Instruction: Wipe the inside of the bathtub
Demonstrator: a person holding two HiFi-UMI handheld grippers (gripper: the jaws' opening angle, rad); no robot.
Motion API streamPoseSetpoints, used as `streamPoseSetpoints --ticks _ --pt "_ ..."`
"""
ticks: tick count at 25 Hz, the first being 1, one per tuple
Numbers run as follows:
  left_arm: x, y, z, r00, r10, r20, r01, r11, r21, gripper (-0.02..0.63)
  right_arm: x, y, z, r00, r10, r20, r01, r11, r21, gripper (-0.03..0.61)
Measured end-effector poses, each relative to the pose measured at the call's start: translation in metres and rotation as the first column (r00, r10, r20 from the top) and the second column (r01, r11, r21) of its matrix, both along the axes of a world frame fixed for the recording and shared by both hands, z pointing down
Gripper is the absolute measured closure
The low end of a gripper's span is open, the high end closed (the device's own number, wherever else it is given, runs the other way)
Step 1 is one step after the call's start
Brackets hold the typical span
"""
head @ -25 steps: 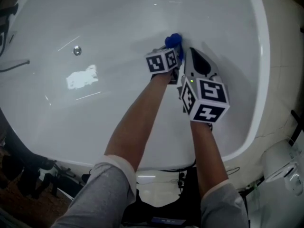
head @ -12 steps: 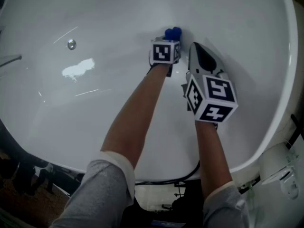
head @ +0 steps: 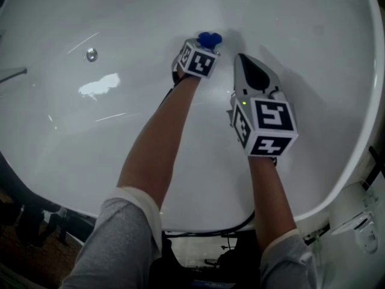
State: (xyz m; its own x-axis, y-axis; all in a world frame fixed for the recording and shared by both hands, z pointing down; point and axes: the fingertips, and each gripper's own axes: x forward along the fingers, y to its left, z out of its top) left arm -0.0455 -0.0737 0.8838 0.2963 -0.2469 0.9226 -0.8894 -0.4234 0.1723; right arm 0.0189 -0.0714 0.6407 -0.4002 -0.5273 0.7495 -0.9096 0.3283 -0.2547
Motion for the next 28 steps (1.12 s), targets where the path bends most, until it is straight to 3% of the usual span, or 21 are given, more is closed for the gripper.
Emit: streamPoseSetpoints --ticks 4,7,9,12,18,22,26,28 --pt "-0.04 -0.017 0.0 0.991 0.085 0.102 -0.087 0.996 0.018 0.538 -0.002 0.0 -0.004 1.0 -0.016 0.0 0.016 1.0 0.006 0.572" --pt "-0.066 -0.042 -0.001 0.962 0.203 0.184 -0.215 0.975 0.047 0.537 -0.009 0.0 0.0 0.999 -0.049 -0.01 0.049 0.999 -0.006 0.572" --pt "-0.069 -0.046 -0.002 0.924 0.313 0.218 -0.335 0.939 0.072 0.537 -0.015 0.004 0.005 0.997 -0.08 -0.018 0.08 0.996 -0.028 0.572" --pt "-0.056 -0.028 -0.006 0.853 0.451 0.263 -0.488 0.867 0.095 0.538 -0.018 0.007 0.004 0.994 -0.105 -0.01 0.104 0.994 -0.038 0.572" --pt "-0.014 0.063 -0.007 0.751 0.621 0.225 -0.65 0.755 0.086 0.538 -0.019 0.005 0.003 0.996 -0.092 0.002 0.092 0.995 -0.035 0.572" --pt "-0.002 0.085 -0.004 0.719 0.654 0.233 -0.684 0.726 0.072 0.538 -0.016 0.002 0.001 0.998 -0.069 0.015 0.069 0.997 -0.035 0.572" --pt "0.009 0.063 -0.003 0.696 0.685 0.216 -0.708 0.705 0.046 0.535 -0.011 -0.005 -0.004 0.999 -0.038 0.033 0.039 0.999 -0.024 0.572" --pt "0.016 0.036 -0.004 0.704 0.675 0.22 -0.7 0.712 0.057 0.535 -0.01 -0.004 -0.003 0.999 -0.031 0.029 0.031 0.999 -0.027 0.572"
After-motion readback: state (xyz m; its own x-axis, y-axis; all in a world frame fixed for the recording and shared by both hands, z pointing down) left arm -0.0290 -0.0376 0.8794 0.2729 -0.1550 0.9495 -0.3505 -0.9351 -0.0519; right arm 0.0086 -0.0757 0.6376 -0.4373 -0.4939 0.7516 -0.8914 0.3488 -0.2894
